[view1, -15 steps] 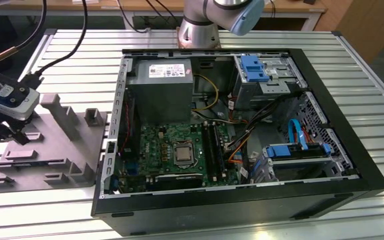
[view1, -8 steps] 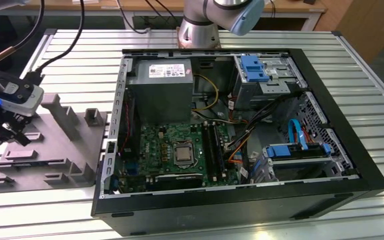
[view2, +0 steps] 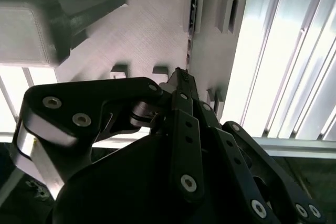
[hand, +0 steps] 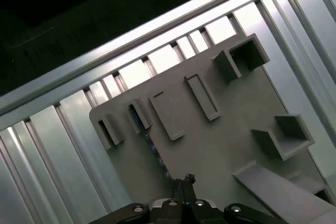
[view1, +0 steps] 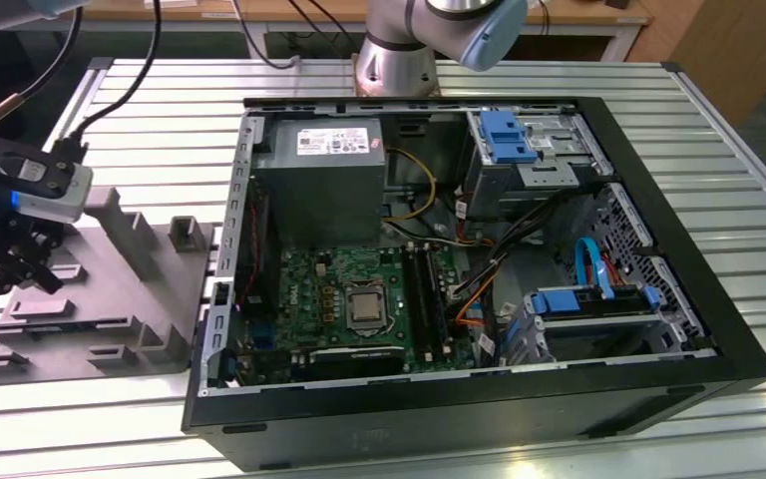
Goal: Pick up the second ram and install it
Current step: 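Pick up the second ram and move it above second insertion slot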
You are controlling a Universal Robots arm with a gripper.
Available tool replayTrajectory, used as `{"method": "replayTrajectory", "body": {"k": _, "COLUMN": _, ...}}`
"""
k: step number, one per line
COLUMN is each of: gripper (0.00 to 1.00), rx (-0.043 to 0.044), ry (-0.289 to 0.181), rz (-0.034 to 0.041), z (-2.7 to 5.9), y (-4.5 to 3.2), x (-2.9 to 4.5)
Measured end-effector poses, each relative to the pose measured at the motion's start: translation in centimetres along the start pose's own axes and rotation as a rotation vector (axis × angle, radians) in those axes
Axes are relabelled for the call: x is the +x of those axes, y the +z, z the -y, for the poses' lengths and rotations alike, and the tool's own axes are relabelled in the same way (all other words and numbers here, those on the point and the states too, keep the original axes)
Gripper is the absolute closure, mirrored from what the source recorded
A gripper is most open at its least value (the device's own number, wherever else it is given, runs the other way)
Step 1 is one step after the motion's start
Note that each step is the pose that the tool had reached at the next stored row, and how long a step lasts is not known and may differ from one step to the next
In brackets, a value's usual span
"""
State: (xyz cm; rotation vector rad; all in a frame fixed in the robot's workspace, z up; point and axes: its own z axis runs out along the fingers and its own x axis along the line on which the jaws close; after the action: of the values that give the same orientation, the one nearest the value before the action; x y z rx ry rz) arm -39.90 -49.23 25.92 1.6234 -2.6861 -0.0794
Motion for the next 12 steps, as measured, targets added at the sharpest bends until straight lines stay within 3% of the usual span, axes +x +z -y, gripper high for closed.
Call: {"method": "replayTrajectory", "body": {"k": 12, "gripper": 0.89, "rx": -0.0053, "ry": -0.218, "rz": -0.0097, "z": 0.04, "y": 0.69, "x": 0.02}}
